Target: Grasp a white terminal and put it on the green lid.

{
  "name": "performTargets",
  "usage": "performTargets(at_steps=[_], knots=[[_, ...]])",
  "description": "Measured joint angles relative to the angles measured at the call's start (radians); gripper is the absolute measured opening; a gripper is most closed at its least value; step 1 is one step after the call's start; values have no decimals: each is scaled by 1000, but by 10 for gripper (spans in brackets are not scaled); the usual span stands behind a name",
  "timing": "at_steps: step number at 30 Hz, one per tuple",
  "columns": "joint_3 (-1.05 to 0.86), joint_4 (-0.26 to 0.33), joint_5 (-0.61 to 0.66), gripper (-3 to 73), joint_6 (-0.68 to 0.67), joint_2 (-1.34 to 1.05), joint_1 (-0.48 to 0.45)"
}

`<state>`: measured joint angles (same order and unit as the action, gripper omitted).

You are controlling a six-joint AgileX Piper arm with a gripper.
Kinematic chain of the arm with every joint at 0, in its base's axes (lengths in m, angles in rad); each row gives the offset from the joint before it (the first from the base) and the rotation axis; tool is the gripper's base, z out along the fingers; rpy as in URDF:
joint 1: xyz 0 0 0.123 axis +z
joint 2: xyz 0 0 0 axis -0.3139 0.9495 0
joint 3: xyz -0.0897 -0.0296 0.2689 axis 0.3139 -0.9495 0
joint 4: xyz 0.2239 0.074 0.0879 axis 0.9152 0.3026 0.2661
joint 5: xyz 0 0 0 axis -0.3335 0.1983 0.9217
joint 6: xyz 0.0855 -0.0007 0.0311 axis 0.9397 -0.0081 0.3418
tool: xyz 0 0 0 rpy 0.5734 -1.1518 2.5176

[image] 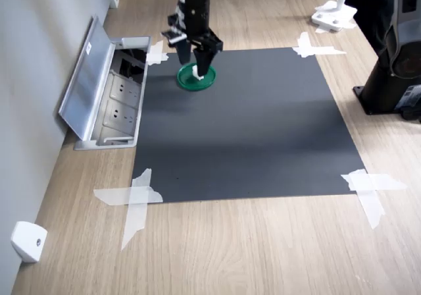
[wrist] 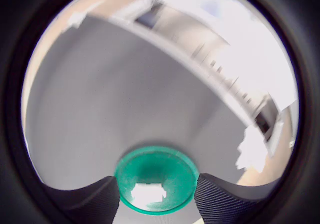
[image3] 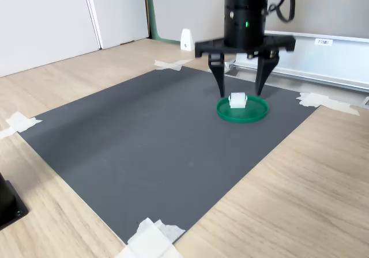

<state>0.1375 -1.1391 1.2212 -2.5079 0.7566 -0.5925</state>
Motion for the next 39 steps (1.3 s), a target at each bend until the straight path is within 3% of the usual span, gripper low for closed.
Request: performTargets(at_steps=[5, 8, 11, 14, 16, 25, 32, 35, 39], knots=[[0, 124, -14, 582, 25, -144, 0], [-8, 156, -41, 449, 101, -243, 1], [-59, 153, -100, 261, 202, -352, 10], [-141, 111, -173, 87, 290, -473, 51], [-212, 85, -221, 27, 345, -562, 94], [-566, 45, -427, -5, 561, -944, 229], [-880, -118, -533, -5, 881, -1253, 231], [-987, -114, -549, -5, 954, -1371, 231], [-1121, -42, -566, -7, 978, -1511, 231]])
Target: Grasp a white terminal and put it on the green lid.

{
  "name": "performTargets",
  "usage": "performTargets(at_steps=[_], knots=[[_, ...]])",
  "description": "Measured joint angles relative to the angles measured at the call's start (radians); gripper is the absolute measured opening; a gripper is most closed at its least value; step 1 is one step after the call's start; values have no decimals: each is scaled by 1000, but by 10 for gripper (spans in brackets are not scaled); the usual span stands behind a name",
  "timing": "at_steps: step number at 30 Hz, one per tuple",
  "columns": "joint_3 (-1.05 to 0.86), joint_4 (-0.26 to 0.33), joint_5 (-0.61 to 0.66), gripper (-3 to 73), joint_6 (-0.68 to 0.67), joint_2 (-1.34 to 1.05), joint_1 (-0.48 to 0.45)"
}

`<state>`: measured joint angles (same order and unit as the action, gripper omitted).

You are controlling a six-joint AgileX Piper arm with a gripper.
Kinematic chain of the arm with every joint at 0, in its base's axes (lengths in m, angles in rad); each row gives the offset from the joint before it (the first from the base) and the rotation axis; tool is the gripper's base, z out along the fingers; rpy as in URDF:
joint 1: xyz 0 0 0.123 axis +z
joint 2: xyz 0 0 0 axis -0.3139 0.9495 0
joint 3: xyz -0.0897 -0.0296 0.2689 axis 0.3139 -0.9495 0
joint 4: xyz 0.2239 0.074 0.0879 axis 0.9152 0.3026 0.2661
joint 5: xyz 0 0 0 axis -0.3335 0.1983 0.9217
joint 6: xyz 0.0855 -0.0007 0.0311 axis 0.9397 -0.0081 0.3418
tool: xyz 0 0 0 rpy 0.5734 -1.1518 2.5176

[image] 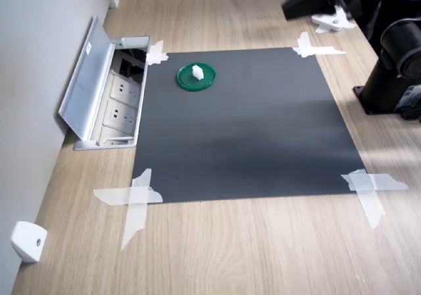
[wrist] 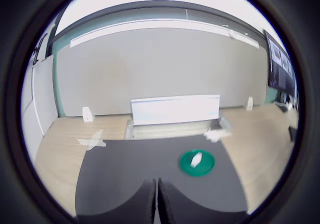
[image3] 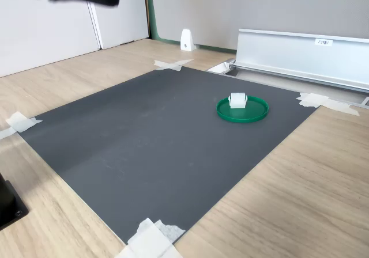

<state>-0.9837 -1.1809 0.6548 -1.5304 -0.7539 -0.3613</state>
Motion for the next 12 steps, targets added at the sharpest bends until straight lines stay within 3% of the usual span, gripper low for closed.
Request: performTargets(at_steps=[12], knots=[[-206, 28, 55, -7, 0, -282, 0]])
